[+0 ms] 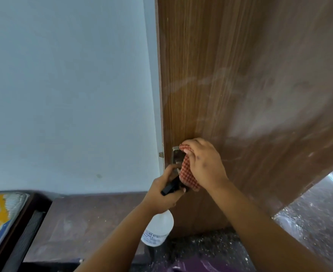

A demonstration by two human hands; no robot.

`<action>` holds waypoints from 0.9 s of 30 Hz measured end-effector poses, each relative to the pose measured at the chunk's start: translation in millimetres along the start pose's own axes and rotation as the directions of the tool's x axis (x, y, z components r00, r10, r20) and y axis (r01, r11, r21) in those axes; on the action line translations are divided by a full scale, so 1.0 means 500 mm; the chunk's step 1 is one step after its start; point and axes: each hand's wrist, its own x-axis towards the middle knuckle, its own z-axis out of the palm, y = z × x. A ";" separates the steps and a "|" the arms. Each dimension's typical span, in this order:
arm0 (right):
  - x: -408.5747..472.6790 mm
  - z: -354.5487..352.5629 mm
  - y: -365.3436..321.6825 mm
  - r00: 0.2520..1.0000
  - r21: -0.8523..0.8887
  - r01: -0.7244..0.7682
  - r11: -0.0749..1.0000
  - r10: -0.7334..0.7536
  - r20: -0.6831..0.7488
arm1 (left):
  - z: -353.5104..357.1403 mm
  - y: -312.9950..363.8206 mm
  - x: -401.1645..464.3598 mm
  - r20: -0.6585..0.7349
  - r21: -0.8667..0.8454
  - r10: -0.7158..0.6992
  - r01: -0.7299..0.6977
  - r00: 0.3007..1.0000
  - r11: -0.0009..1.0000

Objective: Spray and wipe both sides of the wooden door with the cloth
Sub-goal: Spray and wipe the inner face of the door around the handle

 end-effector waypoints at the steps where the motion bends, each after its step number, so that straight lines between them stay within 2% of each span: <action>1: -0.002 -0.001 -0.003 1.000 -0.015 -0.004 1.000 0.004 0.018 | 0.007 0.003 -0.003 -0.017 0.013 -0.004 0.004 1.000 1.000; 5: 0.012 -0.008 -0.024 0.991 -0.146 0.087 0.985 -0.071 0.110 | 0.007 0.004 0.001 -0.061 0.020 -0.023 0.024 0.998 1.000; 8: 0.012 -0.016 0.001 0.983 -0.064 0.140 0.988 -0.130 0.132 | 0.015 0.002 -0.005 -0.090 0.004 -0.056 0.057 0.994 0.998; 11: 0.018 -0.017 0.053 0.989 0.066 0.045 0.997 -0.054 0.136 | 0.031 0.005 -0.006 -0.117 -0.030 -0.119 0.117 0.986 0.993; 13: 0.008 -0.007 0.069 0.985 0.027 0.024 0.999 -0.028 0.171 | 0.040 0.009 -0.002 -0.138 -0.023 -0.139 0.137 0.981 0.990; 18: -0.009 -0.016 0.042 0.984 0.058 0.161 0.985 -0.156 -0.081 | 0.042 0.015 -0.002 -0.128 -0.049 -0.141 0.136 0.982 0.990; 19: -0.003 -0.019 0.033 0.978 0.057 0.198 0.979 -0.194 -0.075 | 0.042 0.016 -0.004 -0.124 -0.041 -0.136 0.131 0.983 0.990; 22: 0.017 -0.005 0.016 0.947 0.010 0.297 0.955 -0.296 0.127 | 0.048 0.016 -0.012 -0.121 -0.011 -0.129 0.129 0.984 0.992; 23: 0.021 0.001 0.020 0.937 0.016 0.314 0.949 -0.312 0.154 | 0.050 0.019 -0.012 -0.122 -0.015 -0.141 0.140 0.983 0.990; 27: 0.025 -0.008 0.060 0.958 0.145 0.247 0.958 -0.264 0.113 | 0.050 0.033 -0.016 -0.136 -0.055 -0.211 0.205 0.968 0.977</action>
